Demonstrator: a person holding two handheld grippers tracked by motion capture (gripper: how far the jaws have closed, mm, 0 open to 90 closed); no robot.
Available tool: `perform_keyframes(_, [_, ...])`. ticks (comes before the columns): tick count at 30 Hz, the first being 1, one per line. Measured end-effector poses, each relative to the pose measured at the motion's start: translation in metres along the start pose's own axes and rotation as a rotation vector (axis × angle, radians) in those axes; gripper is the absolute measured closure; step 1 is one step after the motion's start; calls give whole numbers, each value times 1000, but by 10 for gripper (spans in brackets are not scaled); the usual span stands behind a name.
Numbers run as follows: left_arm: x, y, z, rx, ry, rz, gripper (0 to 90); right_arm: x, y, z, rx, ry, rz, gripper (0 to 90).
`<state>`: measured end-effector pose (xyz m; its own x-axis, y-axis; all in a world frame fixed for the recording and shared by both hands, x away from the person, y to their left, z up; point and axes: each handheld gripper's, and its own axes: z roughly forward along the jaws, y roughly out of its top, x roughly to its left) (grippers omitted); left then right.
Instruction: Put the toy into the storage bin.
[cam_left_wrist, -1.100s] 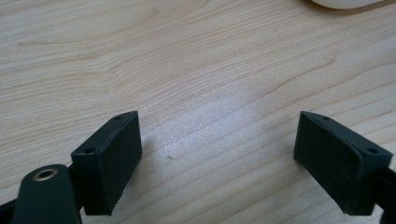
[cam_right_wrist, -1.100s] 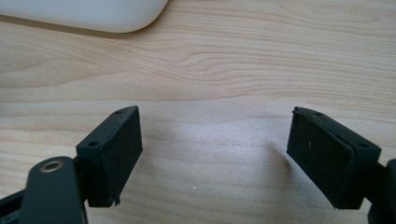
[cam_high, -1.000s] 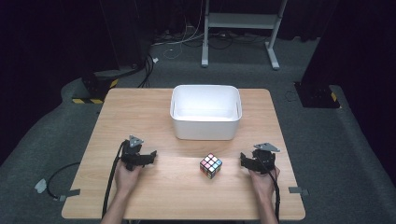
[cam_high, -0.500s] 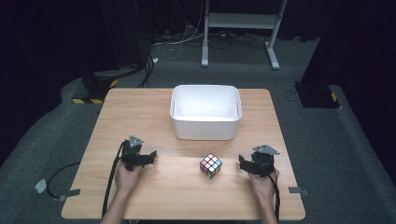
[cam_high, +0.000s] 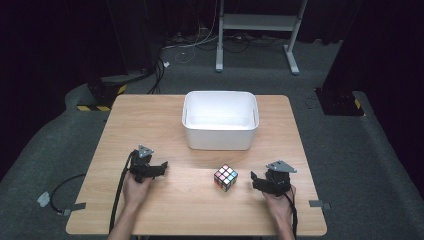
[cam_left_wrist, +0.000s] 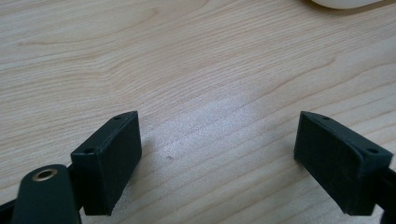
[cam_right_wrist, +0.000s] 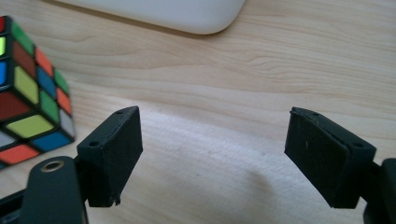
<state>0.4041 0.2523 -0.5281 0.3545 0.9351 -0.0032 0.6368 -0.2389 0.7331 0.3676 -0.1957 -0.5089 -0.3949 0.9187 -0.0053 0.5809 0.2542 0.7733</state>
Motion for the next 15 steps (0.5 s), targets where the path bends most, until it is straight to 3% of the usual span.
perform_keyframes(6, [0,0,0,2,-2,2,151,5,-3,-4,31,26,-36,157])
perform_keyframes(15, [0,0,0,2,-2,2,151,12,-9,-12,10,112,-41,139])
